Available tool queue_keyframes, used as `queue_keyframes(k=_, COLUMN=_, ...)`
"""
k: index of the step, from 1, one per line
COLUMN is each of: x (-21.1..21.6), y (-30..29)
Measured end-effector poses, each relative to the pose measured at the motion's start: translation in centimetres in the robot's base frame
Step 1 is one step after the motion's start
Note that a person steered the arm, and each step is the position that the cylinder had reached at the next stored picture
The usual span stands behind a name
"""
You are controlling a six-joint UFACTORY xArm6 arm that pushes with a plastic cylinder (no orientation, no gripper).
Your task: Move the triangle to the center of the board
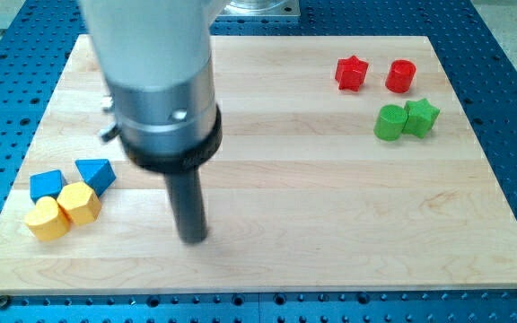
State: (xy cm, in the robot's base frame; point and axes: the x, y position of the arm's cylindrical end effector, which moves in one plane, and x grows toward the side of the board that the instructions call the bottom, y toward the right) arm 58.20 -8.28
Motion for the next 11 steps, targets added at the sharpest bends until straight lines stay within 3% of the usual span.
queue_keyframes(k=1, x=2.5, y=-11.9)
queue_keyframes(k=2, x=1.3, y=-21.8)
queue_keyframes(k=4, x=-5.6, y=-15.6)
queue_keyframes(k=5, x=-6.3, y=-18.4)
queue_keyframes(k=6, x=-8.9, y=-14.0)
queue_keyframes(k=7, x=-10.6, y=-4.2)
queue_keyframes(k=9, x=-15.9, y=-1.2)
queue_keyframes(k=10, x=-16.5, y=-0.3)
queue_keyframes(k=11, x=-13.9, y=-3.0)
